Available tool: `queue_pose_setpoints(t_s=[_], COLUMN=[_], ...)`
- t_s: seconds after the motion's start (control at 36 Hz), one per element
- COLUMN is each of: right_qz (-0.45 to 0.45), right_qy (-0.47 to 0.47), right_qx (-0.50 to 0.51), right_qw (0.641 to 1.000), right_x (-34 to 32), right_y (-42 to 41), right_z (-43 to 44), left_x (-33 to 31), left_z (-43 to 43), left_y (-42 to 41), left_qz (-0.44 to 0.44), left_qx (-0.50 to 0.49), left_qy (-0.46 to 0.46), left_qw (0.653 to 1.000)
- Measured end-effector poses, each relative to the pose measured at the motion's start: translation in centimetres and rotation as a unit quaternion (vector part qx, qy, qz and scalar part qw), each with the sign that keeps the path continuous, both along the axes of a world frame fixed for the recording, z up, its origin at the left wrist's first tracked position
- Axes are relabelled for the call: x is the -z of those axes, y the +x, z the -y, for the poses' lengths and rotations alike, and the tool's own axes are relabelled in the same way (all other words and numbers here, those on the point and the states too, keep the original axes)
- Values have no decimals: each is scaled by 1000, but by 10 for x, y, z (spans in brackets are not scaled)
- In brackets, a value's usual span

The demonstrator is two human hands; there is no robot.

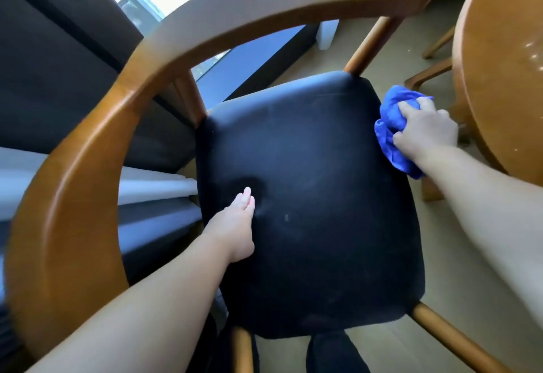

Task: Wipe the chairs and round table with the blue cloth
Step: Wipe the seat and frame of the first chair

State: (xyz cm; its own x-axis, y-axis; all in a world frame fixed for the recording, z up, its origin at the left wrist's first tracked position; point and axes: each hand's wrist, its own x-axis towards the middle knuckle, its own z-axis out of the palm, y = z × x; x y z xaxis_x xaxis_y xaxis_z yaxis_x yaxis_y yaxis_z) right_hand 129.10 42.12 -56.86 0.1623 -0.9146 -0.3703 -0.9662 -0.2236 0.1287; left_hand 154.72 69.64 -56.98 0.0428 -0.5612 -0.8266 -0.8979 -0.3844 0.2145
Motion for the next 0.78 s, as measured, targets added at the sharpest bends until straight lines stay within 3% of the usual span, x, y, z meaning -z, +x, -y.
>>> queue_pose_setpoints(t_s=[0.19,0.31,0.39,0.56,0.78], right_qz=[126,76,51,46,50], right_qy=[-39,37,80,91,230], right_qx=[-122,-214,-206,-231,-285], right_qw=[984,973,974,968,929], right_x=[-17,-14,0,11,-20], right_y=[40,83,97,83,52], right_z=[-49,-94,-131,-188,-260], left_x=[-15,-29,-40,-60,-111], left_z=[-18,-30,-36,-41,-53], left_y=[6,13,16,16,17], left_qz=[-13,19,37,44,34], left_qx=[-28,-27,-9,6,-7], left_qy=[-68,-103,-99,-102,-126], left_qw=[997,994,994,994,991])
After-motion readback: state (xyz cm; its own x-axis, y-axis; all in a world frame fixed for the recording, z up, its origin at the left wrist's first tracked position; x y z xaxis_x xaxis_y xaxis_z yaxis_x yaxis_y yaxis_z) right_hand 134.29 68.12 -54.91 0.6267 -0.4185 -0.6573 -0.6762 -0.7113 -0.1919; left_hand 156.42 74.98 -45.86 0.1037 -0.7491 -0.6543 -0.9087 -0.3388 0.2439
